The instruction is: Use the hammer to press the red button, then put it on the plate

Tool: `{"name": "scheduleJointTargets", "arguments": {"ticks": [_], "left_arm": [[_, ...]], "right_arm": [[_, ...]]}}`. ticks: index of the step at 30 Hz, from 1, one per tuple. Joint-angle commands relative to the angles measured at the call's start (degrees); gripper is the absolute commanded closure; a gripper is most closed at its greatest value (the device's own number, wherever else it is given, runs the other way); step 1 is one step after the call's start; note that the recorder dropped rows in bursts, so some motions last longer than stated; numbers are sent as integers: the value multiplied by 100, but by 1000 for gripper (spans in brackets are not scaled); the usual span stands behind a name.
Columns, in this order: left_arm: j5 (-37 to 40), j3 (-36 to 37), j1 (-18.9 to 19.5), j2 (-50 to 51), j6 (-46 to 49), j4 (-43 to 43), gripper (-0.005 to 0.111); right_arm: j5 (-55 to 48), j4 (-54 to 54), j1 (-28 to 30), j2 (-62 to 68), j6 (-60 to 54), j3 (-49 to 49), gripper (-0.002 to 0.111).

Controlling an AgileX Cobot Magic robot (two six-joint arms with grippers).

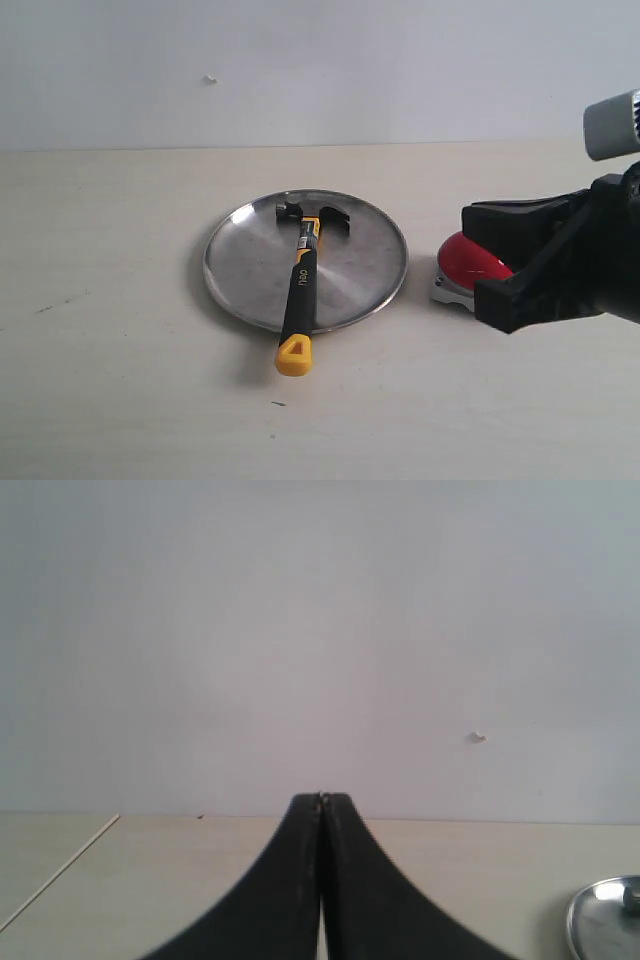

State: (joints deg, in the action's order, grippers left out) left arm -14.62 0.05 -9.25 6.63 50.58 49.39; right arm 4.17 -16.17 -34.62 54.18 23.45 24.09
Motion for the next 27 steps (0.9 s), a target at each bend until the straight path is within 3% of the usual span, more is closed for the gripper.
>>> {"name": "scheduleJointTargets", "arguments": {"ticks": [1,8,12,18,27], "left_arm": [[-11,-5,16,-23,-8,-6,107],[-11,-5,16,-23,-8,-6,107],[-11,-5,16,-23,-8,-6,107],[-11,-5,16,-23,-8,-6,107],[-11,-5,16,-23,-8,-6,107]], "right_arm": [[-330,-298,263,-377,-324,-34,108],[-958,-5,2255,-1972,192,-276,108],[-1087,-61,3021,-2937,139,-671,108],[-1150,-73,3138,-3791,1,-1009,108],[-1396,122,3148,-4035,-247,-1145,108]]}}
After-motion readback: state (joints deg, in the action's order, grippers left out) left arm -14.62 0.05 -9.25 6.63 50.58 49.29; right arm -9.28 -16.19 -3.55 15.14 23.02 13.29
